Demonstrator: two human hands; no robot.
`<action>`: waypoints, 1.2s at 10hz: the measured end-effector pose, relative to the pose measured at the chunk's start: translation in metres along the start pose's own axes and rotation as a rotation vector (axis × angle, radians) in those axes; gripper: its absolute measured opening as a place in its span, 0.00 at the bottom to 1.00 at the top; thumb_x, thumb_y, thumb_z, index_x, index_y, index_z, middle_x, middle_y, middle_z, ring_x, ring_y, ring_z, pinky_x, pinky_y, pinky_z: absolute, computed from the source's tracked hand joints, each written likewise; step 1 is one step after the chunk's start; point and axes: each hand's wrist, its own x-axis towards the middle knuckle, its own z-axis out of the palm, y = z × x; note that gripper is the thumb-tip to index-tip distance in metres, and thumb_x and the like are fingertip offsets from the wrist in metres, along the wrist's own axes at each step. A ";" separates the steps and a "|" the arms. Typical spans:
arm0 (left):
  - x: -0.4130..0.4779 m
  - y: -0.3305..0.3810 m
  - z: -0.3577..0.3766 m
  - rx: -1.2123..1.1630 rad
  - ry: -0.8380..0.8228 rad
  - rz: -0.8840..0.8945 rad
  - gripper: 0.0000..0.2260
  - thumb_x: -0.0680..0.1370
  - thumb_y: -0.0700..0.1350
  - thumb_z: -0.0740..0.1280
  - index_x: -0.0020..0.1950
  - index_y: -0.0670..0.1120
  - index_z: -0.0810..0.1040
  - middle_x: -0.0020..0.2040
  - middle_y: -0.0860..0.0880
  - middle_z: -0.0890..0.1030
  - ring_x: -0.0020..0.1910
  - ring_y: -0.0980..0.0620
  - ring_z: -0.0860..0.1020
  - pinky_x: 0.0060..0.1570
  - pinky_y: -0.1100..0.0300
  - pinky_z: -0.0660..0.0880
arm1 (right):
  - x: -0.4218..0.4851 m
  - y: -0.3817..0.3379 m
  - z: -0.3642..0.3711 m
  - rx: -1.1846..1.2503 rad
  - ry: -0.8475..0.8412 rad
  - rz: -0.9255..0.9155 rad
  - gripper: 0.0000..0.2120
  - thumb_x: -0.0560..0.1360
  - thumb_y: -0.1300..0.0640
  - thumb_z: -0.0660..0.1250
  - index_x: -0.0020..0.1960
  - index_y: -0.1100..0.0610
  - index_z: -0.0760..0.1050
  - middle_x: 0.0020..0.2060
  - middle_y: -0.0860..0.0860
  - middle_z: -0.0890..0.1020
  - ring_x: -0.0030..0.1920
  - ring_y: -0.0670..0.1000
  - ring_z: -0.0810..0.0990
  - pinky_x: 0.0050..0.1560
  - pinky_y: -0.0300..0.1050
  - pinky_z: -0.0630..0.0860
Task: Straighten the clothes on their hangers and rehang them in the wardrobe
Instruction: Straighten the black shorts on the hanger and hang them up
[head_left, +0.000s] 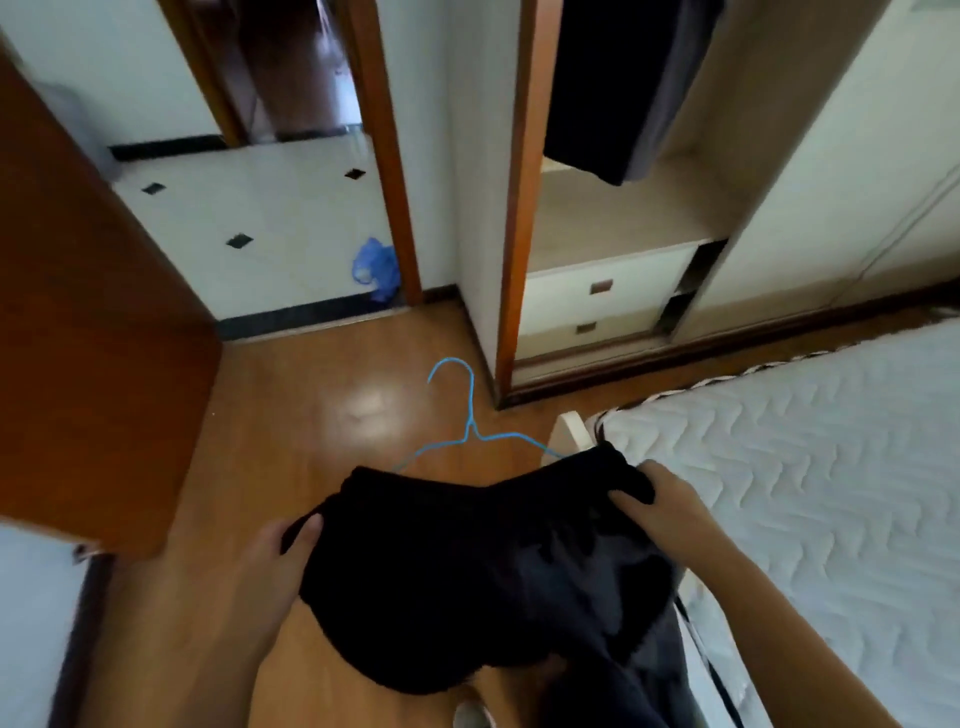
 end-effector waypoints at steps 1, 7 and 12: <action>-0.008 0.036 -0.035 0.053 0.144 0.054 0.25 0.71 0.71 0.49 0.48 0.52 0.71 0.41 0.52 0.78 0.41 0.49 0.78 0.42 0.48 0.77 | 0.038 -0.050 -0.013 -0.027 0.032 -0.134 0.09 0.73 0.55 0.67 0.47 0.59 0.70 0.40 0.52 0.76 0.45 0.54 0.75 0.42 0.43 0.65; 0.216 0.287 -0.091 0.154 0.263 0.493 0.22 0.74 0.66 0.50 0.51 0.54 0.75 0.46 0.50 0.81 0.48 0.50 0.77 0.55 0.48 0.73 | 0.313 -0.157 -0.149 0.134 0.342 -0.291 0.06 0.74 0.60 0.67 0.45 0.58 0.69 0.33 0.45 0.71 0.42 0.54 0.71 0.33 0.40 0.65; 0.369 0.491 0.035 0.187 -0.371 0.814 0.18 0.79 0.54 0.54 0.61 0.46 0.73 0.56 0.46 0.80 0.57 0.54 0.76 0.45 0.70 0.67 | 0.370 -0.055 -0.246 0.262 0.756 0.315 0.09 0.68 0.65 0.71 0.47 0.65 0.75 0.40 0.62 0.77 0.43 0.59 0.75 0.38 0.41 0.67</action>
